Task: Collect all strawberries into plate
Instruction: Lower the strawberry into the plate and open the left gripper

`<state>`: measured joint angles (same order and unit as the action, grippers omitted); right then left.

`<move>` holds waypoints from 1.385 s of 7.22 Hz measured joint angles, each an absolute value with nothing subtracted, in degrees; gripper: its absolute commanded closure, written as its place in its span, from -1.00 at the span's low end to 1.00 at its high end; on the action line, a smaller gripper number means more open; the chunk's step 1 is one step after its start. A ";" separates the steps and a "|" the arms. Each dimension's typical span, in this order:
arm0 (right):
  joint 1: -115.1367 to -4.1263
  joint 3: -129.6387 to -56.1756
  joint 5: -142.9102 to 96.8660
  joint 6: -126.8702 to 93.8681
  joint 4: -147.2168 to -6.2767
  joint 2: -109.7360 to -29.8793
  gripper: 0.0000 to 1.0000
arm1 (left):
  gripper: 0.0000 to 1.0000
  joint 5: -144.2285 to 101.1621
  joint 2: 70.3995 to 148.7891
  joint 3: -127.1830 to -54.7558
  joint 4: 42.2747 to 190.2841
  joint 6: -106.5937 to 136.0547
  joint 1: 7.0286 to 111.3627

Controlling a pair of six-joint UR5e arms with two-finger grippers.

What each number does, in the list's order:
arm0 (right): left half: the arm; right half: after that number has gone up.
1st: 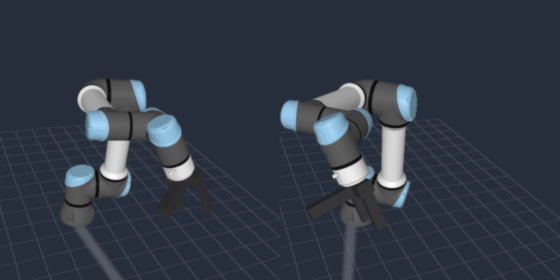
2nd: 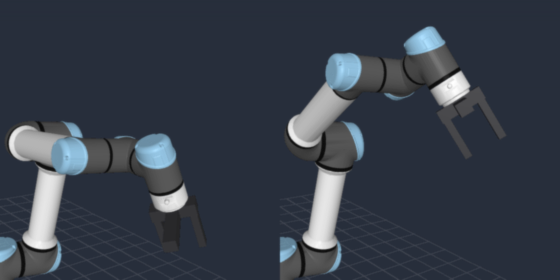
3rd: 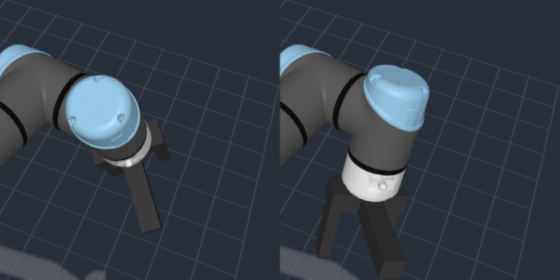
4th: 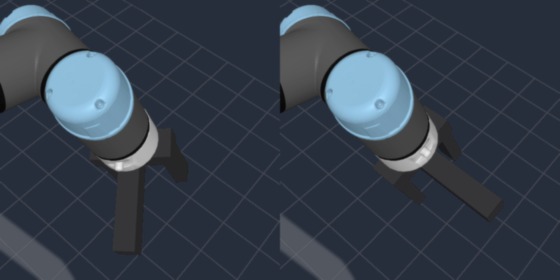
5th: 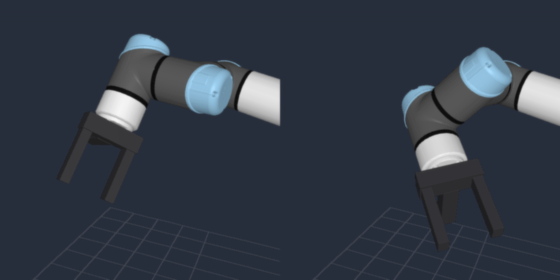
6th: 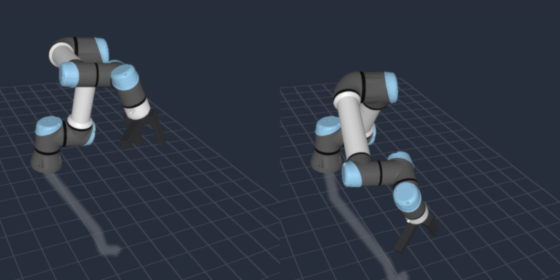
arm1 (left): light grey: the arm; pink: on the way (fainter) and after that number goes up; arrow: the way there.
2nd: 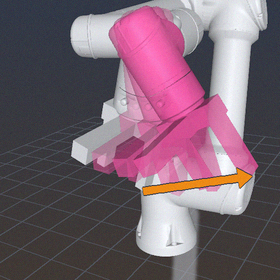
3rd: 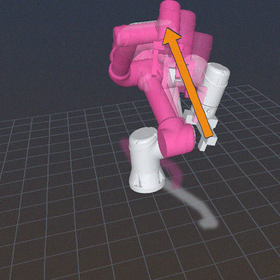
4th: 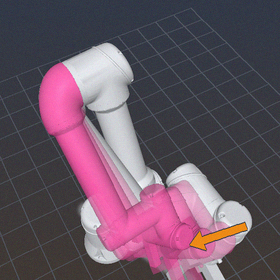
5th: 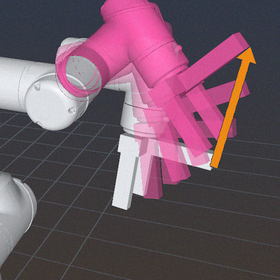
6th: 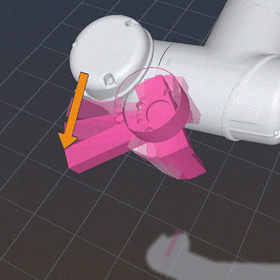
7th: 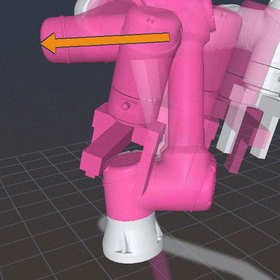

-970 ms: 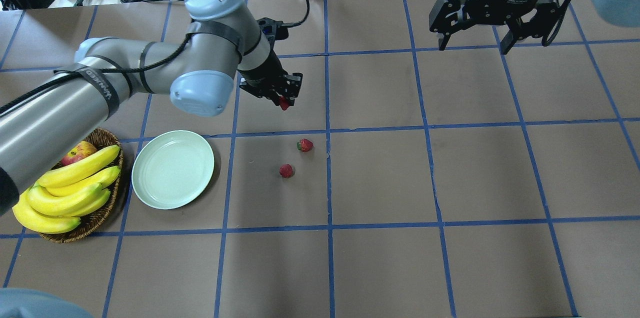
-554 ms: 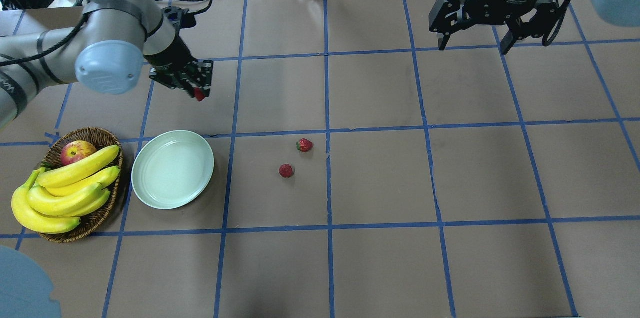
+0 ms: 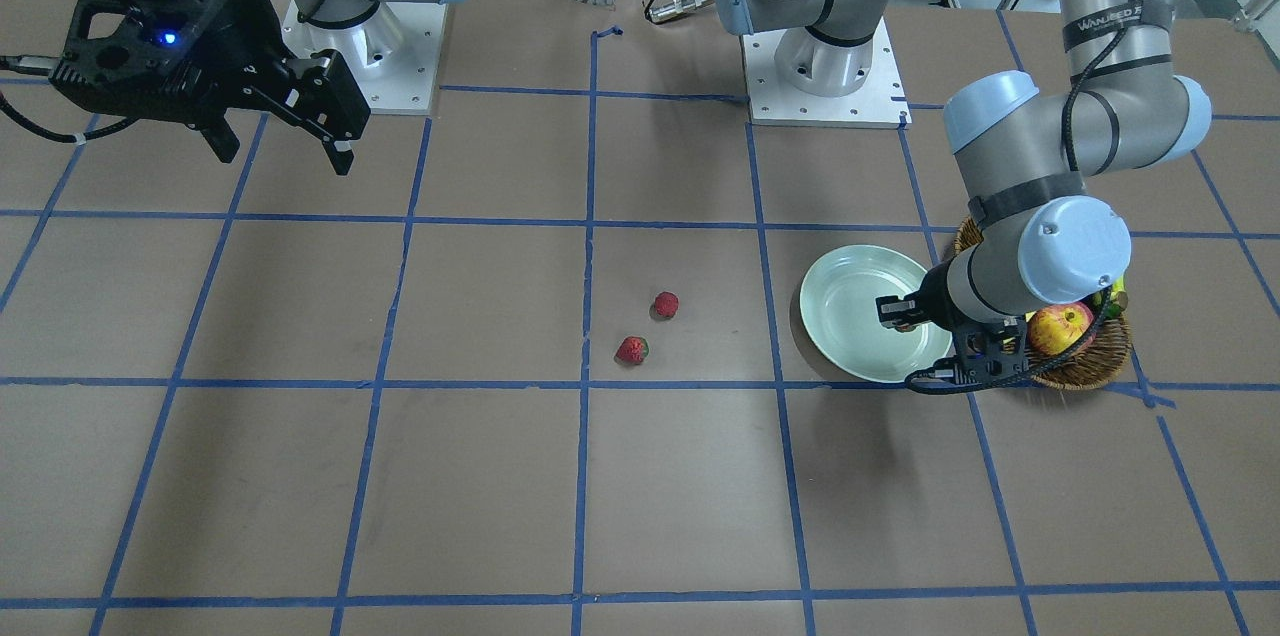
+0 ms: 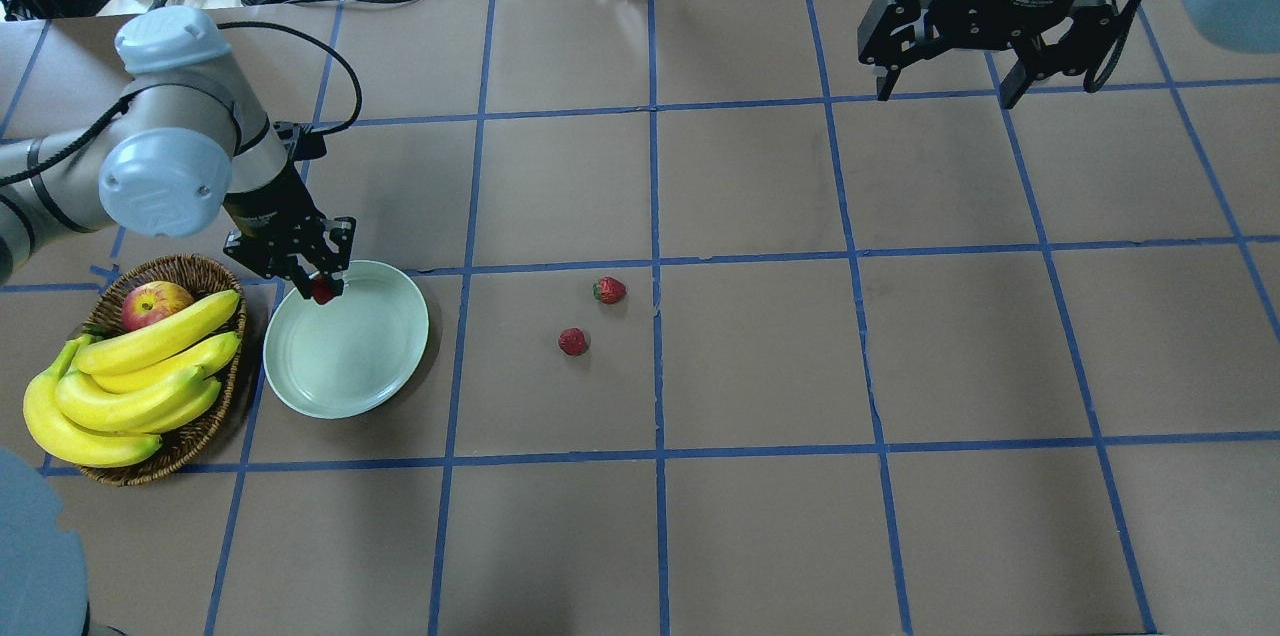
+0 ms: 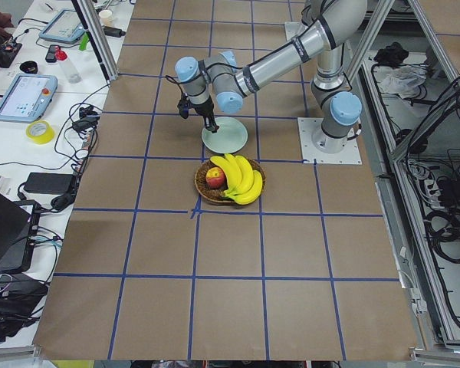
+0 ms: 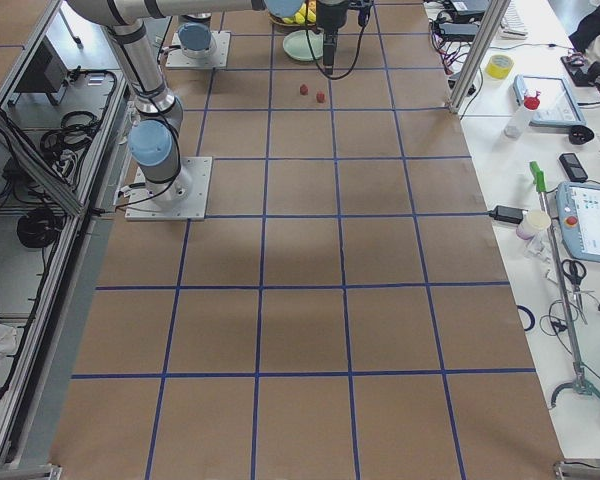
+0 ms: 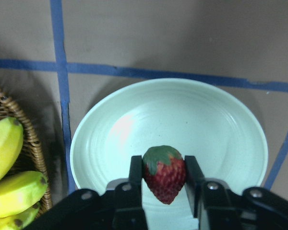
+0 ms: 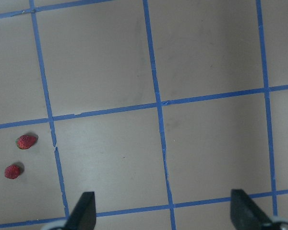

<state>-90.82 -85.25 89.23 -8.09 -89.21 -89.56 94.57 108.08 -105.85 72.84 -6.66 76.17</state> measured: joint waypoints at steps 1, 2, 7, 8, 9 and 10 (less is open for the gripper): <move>-90.81 -85.26 89.25 -8.08 -89.21 -89.56 -1.00 | 1.00 95.14 108.34 -106.89 72.93 -6.64 76.08; -90.81 -85.25 89.25 -8.09 -89.21 -89.56 -1.00 | 1.00 96.01 108.80 -107.24 72.93 -6.57 76.05; -90.84 -85.25 89.26 -8.09 -89.21 -89.56 -1.00 | 0.54 100.07 110.62 -107.56 73.44 -7.22 76.03; -90.87 -85.25 89.26 -8.09 -89.21 -89.56 -1.00 | -0.21 100.44 110.68 -107.56 73.51 -7.27 76.03; -90.87 -85.25 89.25 -8.09 -89.21 -89.56 -1.00 | -0.93 100.54 110.77 -107.50 73.53 -7.10 76.03; -90.90 -85.25 89.21 -8.11 -89.21 -89.56 -1.00 | -1.00 100.51 110.88 -107.35 73.48 -6.61 76.03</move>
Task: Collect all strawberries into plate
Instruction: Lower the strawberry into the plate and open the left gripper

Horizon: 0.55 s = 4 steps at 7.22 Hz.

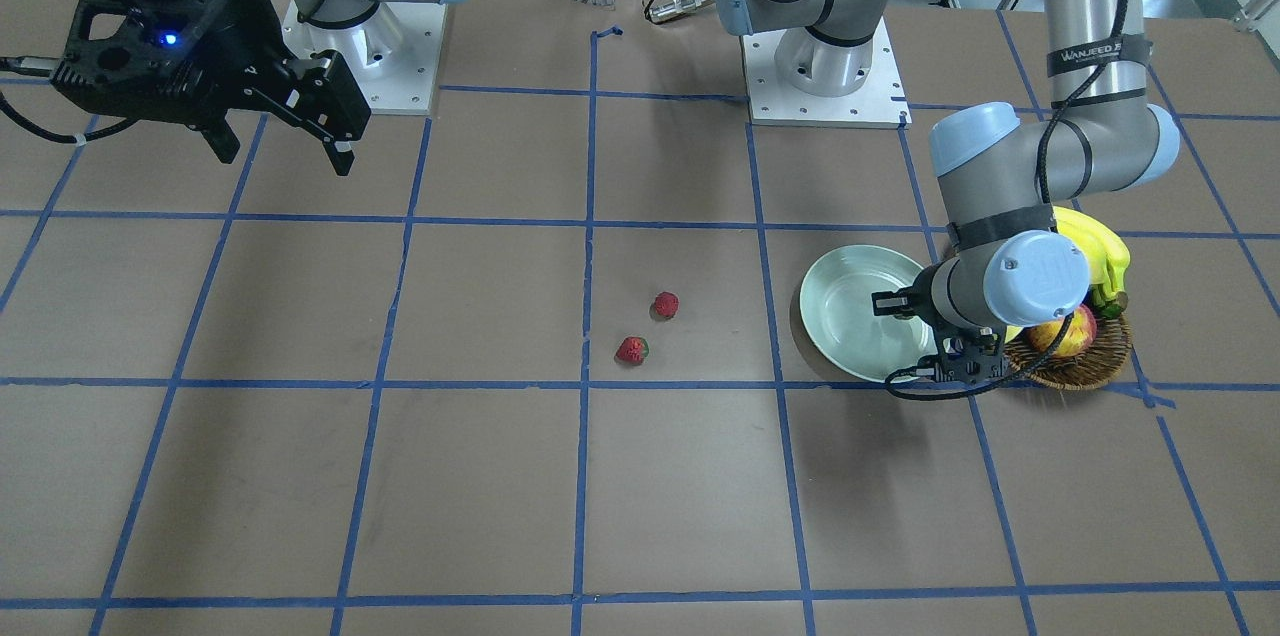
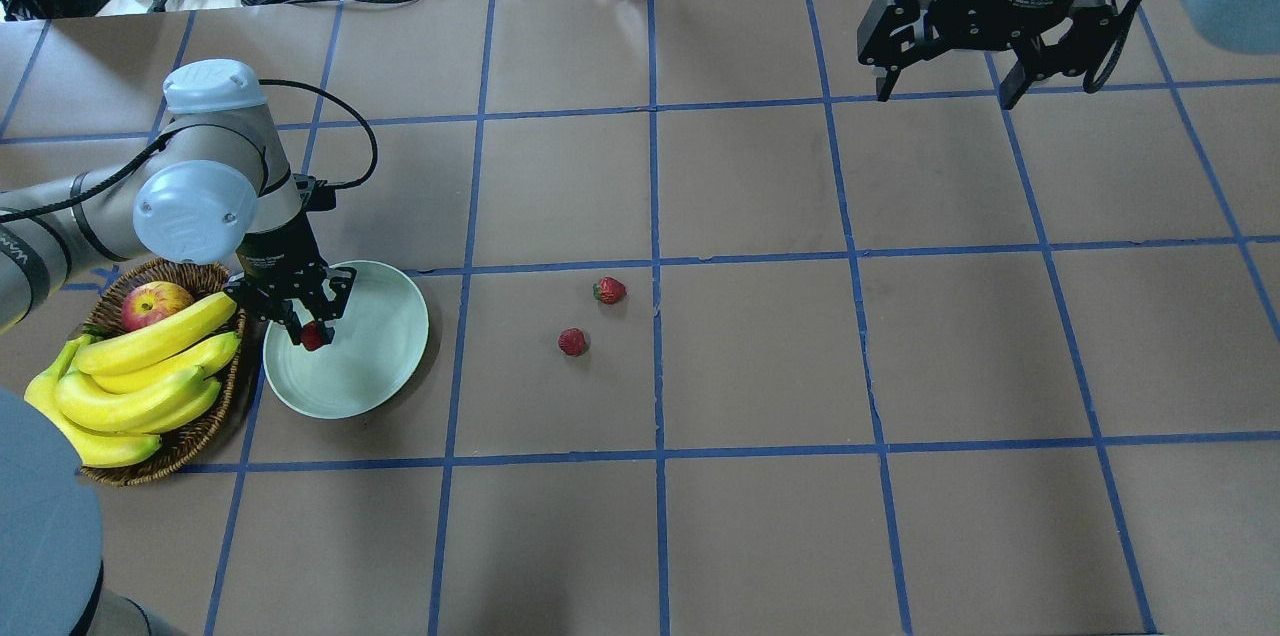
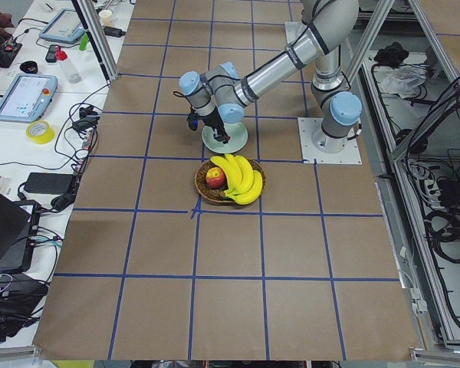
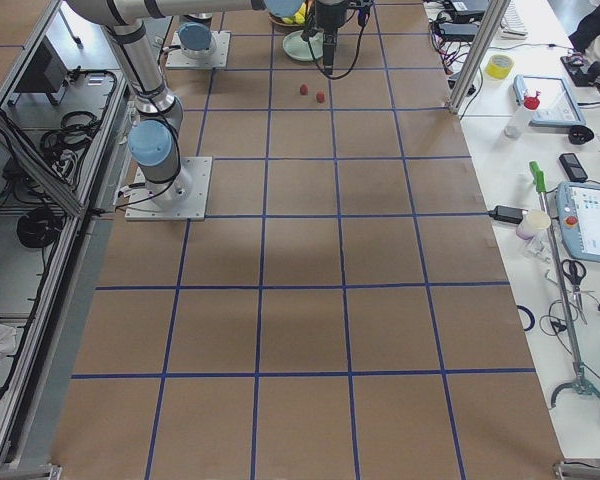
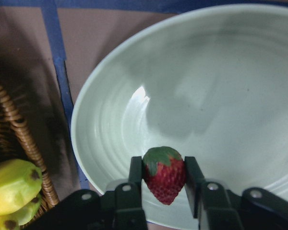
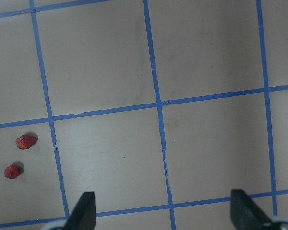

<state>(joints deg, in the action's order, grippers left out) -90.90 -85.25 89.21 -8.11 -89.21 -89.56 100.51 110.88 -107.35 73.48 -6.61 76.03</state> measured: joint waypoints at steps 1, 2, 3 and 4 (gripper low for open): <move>-90.90 -85.25 89.18 -8.12 -89.19 -89.56 -1.00 | -1.00 100.44 110.95 -107.09 73.27 -6.09 76.03; -90.87 -85.25 89.24 -8.11 -89.15 -89.56 -1.00 | -1.00 100.31 110.85 -106.59 72.98 -5.73 76.03; -90.85 -85.28 89.30 -8.09 -89.13 -89.56 -1.00 | -1.00 100.07 110.43 -105.51 72.98 -5.26 76.10; -90.86 -85.31 89.35 -8.09 -89.13 -89.56 -1.00 | -1.00 99.67 109.78 -103.98 73.19 -3.90 76.63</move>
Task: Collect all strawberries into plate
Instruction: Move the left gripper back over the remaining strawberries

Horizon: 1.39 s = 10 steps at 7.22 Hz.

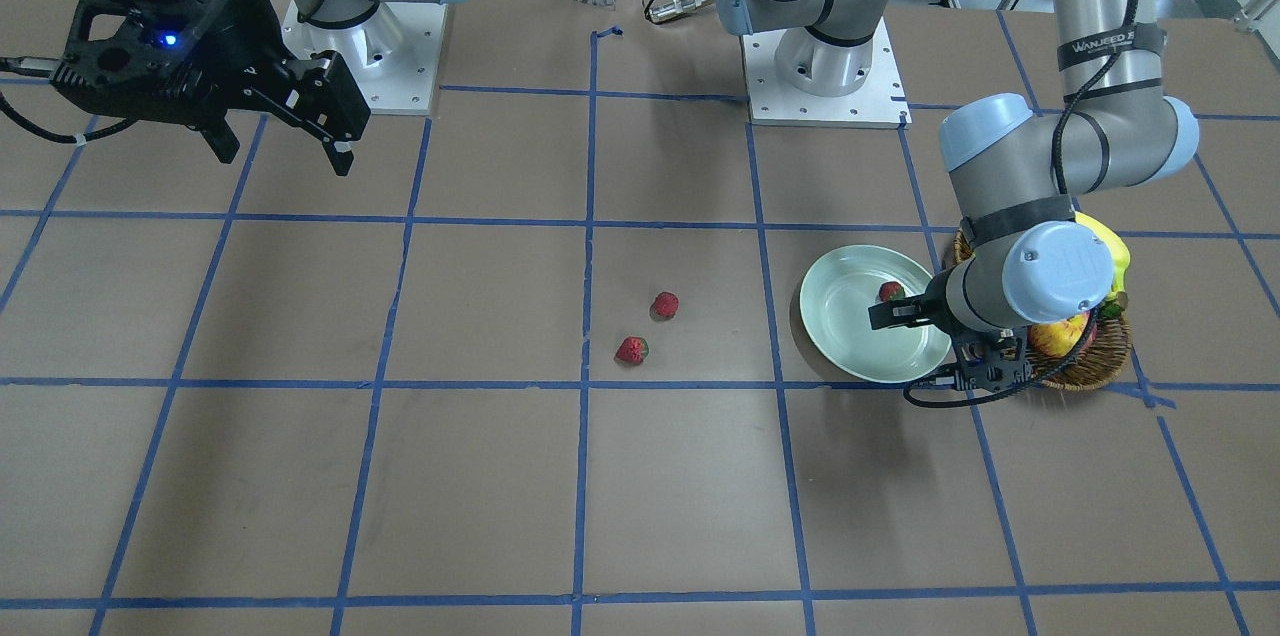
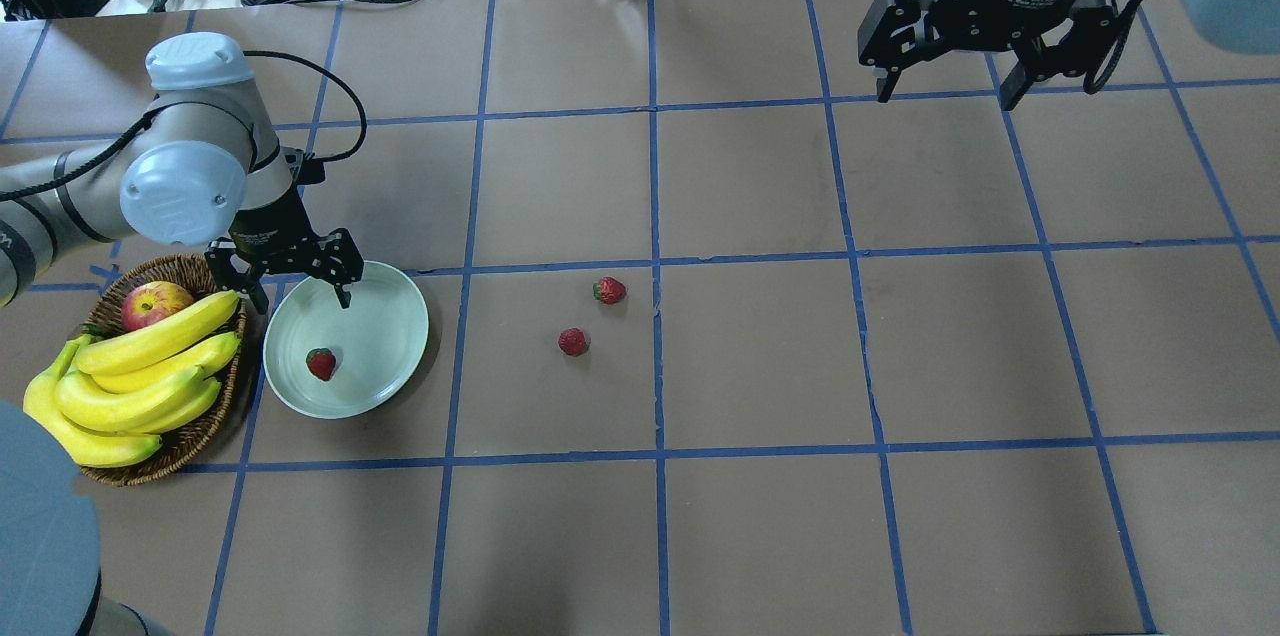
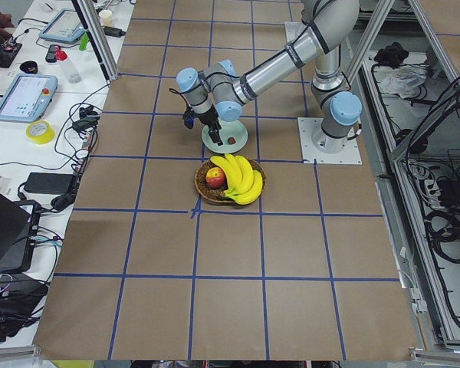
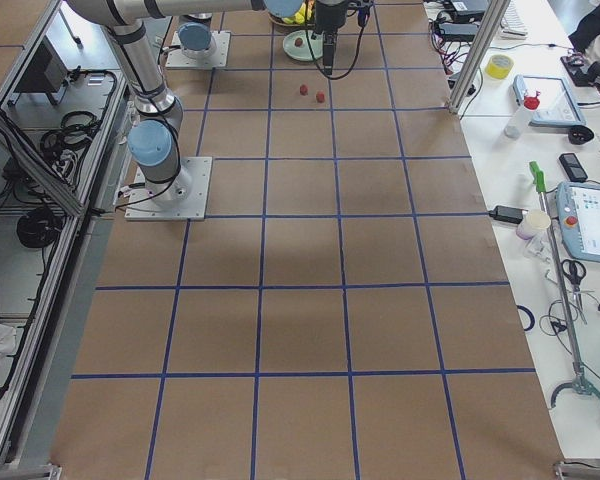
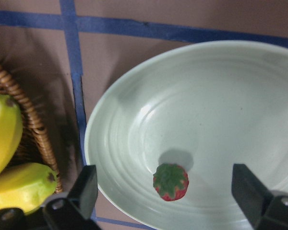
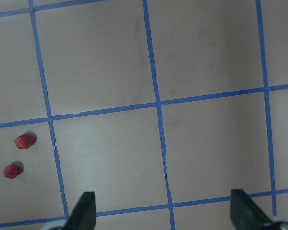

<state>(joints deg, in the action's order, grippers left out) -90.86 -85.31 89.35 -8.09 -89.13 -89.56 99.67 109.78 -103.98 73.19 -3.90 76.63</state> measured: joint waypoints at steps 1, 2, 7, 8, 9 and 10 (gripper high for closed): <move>-90.88 -85.40 89.37 -8.09 -89.12 -89.56 -1.00 | -1.00 99.21 109.08 -102.52 73.35 -2.00 78.08; -90.89 -85.52 89.38 -8.09 -89.12 -89.56 -1.00 | -1.00 99.04 108.48 -101.13 73.08 -0.72 80.88; -90.83 -85.60 89.39 -8.08 -89.12 -89.56 -1.00 | -1.00 90.16 109.24 -98.22 64.59 -0.60 95.08; -90.82 -85.60 89.39 -8.08 -89.12 -89.56 -1.00 | -1.00 85.69 109.89 -99.21 61.77 -1.38 96.98; -90.83 -85.61 89.40 -8.09 -89.12 -89.56 -1.00 | -1.00 82.97 110.69 -100.65 57.75 -1.76 98.99; -90.82 -85.60 89.44 -8.09 -89.12 -89.56 -1.00 | -1.00 81.77 111.86 -101.89 53.99 -1.94 100.77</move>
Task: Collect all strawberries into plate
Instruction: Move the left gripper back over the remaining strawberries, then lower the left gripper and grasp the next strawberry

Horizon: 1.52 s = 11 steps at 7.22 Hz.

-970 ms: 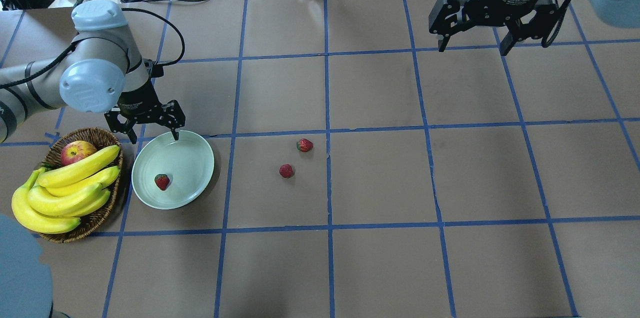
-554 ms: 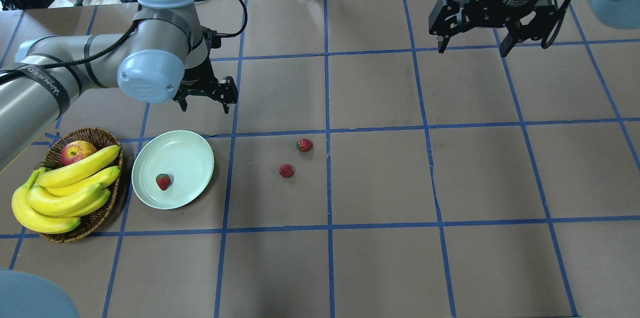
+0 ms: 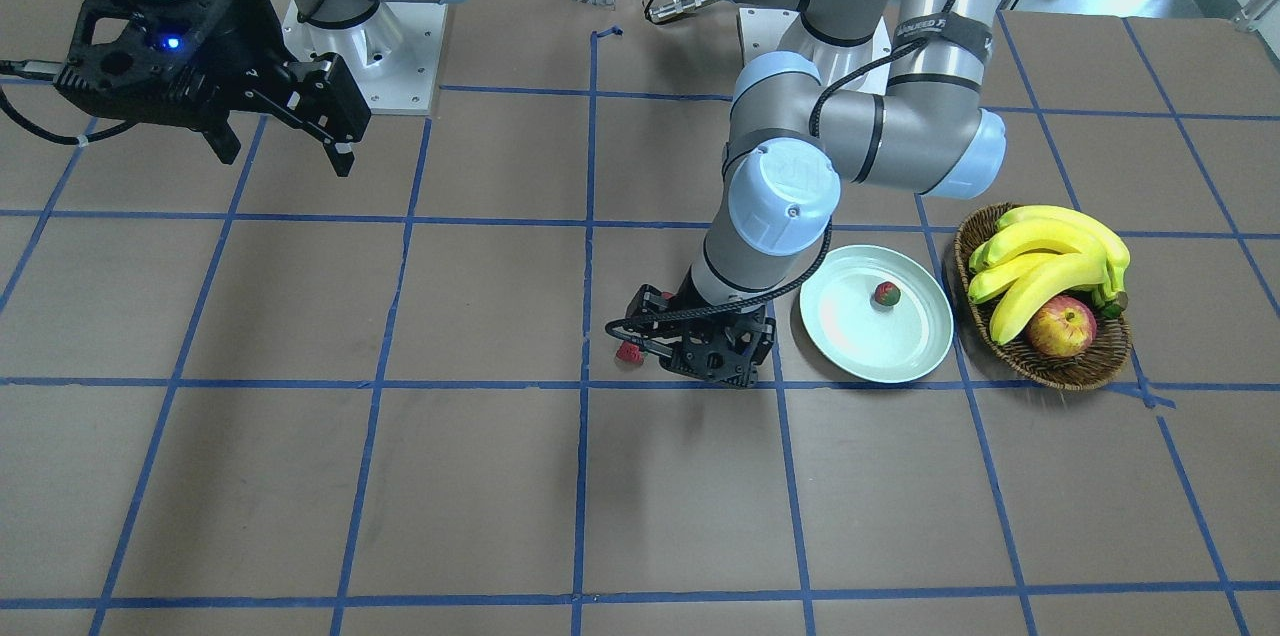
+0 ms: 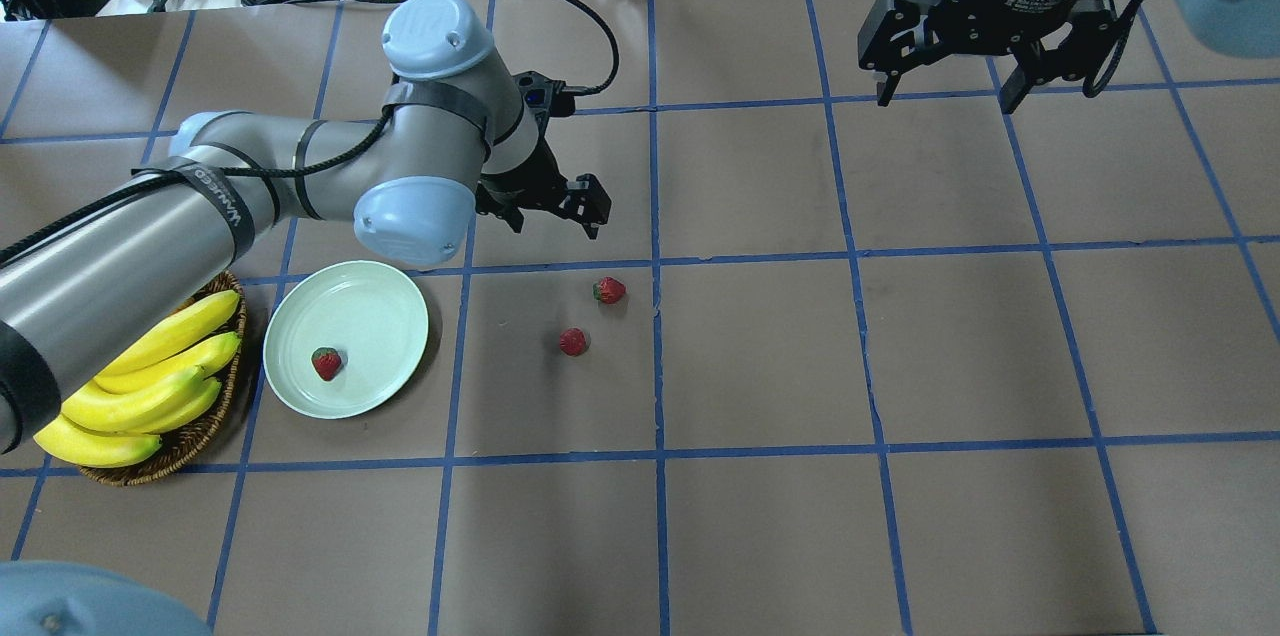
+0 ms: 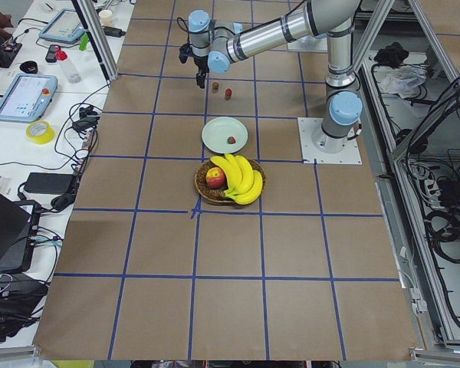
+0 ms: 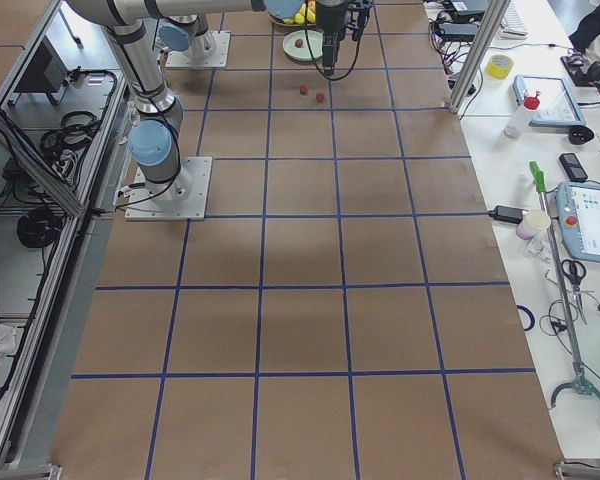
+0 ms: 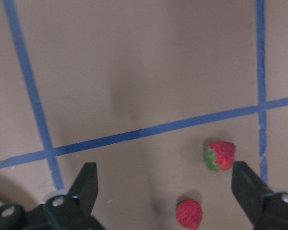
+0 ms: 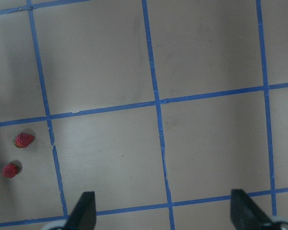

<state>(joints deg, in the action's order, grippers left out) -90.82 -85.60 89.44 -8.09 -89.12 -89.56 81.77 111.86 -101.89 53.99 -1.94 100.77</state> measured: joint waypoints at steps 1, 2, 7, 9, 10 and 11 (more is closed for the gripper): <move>-90.84 -85.61 89.46 -8.09 -89.12 -89.56 -1.00 | -1.00 81.33 113.23 -102.52 51.01 -2.14 101.98; -90.87 -85.60 89.46 -8.09 -89.10 -89.56 -1.00 | -1.00 81.22 114.51 -102.80 48.90 -2.28 102.83; -90.84 -85.61 89.45 -8.13 -89.03 -89.56 -1.00 | 0.79 80.41 117.26 -103.74 47.75 -2.52 105.14; -90.87 -85.60 89.39 -8.15 -89.03 -89.56 -1.00 | 1.00 80.73 117.41 -103.72 48.24 -3.24 105.20; -90.88 -85.61 89.36 -8.17 -89.05 -89.53 -1.00 | 1.00 80.81 117.39 -103.52 48.85 -3.92 105.20; -90.88 -85.61 89.36 -8.17 -89.09 -89.50 -1.00 | 1.00 80.82 117.21 -103.31 49.07 -4.41 105.20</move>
<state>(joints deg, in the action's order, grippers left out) -90.88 -85.61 89.36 -8.17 -89.09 -89.50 80.82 117.21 -103.31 49.07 -4.41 105.20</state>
